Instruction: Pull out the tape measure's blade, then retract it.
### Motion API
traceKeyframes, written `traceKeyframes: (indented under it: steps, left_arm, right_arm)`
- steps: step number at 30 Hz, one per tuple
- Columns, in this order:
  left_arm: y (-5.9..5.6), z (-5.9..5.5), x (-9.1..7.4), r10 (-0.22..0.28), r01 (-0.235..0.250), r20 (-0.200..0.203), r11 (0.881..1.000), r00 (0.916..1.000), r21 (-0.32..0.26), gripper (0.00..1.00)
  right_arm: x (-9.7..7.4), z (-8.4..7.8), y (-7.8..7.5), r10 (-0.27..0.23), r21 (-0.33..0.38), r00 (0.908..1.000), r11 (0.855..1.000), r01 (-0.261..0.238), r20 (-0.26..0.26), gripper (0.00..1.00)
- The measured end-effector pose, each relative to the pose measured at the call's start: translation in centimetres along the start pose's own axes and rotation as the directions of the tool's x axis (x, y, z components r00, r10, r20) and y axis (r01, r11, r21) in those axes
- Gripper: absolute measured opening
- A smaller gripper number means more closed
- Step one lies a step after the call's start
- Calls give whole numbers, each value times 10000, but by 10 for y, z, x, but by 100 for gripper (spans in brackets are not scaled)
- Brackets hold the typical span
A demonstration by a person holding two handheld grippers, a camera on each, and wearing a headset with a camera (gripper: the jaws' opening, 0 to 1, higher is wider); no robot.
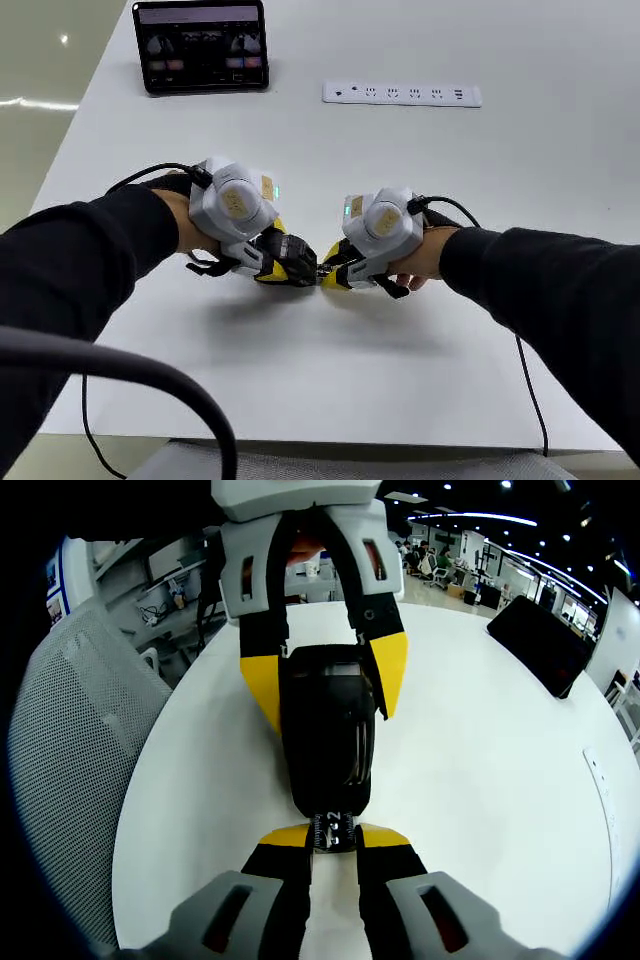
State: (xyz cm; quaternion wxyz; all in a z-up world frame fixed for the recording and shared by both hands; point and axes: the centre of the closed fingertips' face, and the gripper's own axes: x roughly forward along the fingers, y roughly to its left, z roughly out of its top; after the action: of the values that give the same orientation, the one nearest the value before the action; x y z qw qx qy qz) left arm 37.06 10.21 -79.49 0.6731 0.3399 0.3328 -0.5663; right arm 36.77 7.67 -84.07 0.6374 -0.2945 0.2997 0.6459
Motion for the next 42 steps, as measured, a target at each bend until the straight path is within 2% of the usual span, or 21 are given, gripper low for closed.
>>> traceKeyframes:
  steps: [4, 42]
  left_arm:
    - [0, 0, 0, -4, 4, -6, 10000, 10000, -14, 30]
    - [1, 0, -1, 37, -37, 47, 9999, 10000, -129, 30]
  right_arm:
    - [3, -1, 0, 121, -227, 9999, 9997, -122, -17, 12]
    - [-9, -13, -4, -15, 137, 9994, 9999, 19, -332, 9]
